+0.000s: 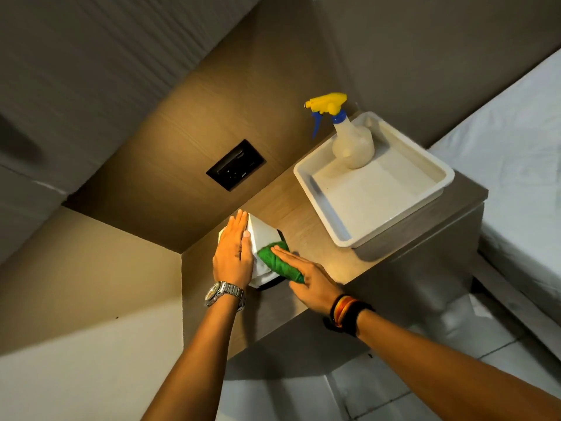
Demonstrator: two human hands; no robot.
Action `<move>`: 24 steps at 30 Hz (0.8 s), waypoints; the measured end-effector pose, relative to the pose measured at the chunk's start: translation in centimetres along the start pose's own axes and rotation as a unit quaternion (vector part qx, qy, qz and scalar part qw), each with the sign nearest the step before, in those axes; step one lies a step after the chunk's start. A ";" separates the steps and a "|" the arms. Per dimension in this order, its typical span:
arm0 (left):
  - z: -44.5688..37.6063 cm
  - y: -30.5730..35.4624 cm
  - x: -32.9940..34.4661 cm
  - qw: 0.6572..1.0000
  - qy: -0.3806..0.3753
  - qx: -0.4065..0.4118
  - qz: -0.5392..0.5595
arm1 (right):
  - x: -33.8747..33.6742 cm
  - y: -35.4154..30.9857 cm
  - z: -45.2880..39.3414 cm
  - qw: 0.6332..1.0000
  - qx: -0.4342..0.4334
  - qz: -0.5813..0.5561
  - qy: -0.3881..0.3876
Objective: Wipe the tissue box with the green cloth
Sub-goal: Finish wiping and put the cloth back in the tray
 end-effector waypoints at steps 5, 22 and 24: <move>0.2 0.3 -0.7 0.998 -0.063 -0.003 0.001 | -4.9 -6.4 -0.9 0.995 -0.053 0.078 0.024; 4.5 13.2 11.5 0.985 -0.168 0.000 -0.039 | -18.8 0.3 -5.7 0.727 0.261 0.562 -0.296; 4.8 13.0 12.3 0.986 -0.164 -0.004 -0.028 | -18.6 1.8 -5.6 0.727 0.283 0.553 -0.292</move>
Point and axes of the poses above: each hand's wrist, its own z-axis away from the middle knuckle, its own x-axis out of the palm, y = z × x, the point moved 4 cm from there along -z, towards the middle knuckle, and after that the axes turned 14 degrees about -x, right-handed, at the moved point
